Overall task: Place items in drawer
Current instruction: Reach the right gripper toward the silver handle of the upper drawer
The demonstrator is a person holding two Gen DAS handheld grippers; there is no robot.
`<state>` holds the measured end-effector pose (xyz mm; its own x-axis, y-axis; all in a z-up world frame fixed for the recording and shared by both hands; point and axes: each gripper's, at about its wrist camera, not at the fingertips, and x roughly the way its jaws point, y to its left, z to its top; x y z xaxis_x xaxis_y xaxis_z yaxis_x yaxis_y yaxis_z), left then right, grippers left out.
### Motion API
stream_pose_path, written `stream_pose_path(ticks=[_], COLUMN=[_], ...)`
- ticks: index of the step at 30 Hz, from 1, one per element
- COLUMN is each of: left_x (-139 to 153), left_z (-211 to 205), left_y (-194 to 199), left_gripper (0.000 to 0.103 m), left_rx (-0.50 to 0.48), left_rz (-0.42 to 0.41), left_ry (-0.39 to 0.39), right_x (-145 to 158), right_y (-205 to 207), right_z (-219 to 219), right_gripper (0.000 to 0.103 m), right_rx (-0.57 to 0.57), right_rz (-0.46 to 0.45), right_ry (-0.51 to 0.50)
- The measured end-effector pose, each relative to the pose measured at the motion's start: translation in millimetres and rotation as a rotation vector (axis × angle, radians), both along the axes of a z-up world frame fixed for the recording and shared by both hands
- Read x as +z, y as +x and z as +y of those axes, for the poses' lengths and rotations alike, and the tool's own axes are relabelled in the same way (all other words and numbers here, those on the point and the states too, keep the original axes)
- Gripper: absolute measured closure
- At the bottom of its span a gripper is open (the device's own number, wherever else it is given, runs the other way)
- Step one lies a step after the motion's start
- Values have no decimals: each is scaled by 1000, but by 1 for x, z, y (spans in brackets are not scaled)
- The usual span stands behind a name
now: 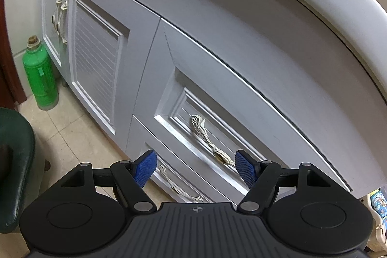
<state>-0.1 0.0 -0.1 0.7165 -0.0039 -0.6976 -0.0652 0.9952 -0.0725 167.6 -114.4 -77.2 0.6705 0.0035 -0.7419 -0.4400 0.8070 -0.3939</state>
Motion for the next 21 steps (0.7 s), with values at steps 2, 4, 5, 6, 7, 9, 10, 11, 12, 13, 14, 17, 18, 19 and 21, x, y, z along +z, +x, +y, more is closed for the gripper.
stream_pose_path(ticks=[2,4,5,6,7,9,10,11,12,13,14,17,18,19,21], left_x=[0,-1,-1,-1,-1,-1,-2,-2,-2,-2,-1,-1,-1,-2,-2], left_z=[0,0,0,0,0,1,1,1,1,1,1,1,0,-2,-3], left_y=[-1,-1,-2,-2,-2,-3,-3,-3,-3,-3,-3,-5,-4,-3,-3], left_gripper=[0,0,0,0,0,0,0,0,0,0,0,0,0,0,0], left_rx=[-2,-3,-4,-5,-5,-7,-8,-9,-9,-10,-12,-17,-18,-19,-20], left_rz=[2,3,4,5,6,7,8,9,9,9,8,9,6,2,-2], left_ry=[2,3,4,5,5,7,8,8,8,8,7,9,14,22,30], right_x=[1,1,1,1,0,0,0,0,0,0,-1,-2,-3,-4,-6], right_y=[0,1,2,3,4,6,8,9,10,12,13,18,19,20,23], right_z=[-3,-5,-6,-7,-7,-6,-6,-5,-5,-5,-5,-3,-2,-2,-1], right_gripper=[32,32,32,32,33,39,39,40,40,40,40,40,40,40,40], right_rx=[-4,-6,-5,-5,-5,-5,-4,-4,-3,-1,2,14,16,17,19], right_rz=[3,6,9,12,13,14,15,14,12,10,9,9,10,15,26], right_ry=[3,7,9,10,8,3,1,-1,-3,-4,-6,-17,-23,-27,-31])
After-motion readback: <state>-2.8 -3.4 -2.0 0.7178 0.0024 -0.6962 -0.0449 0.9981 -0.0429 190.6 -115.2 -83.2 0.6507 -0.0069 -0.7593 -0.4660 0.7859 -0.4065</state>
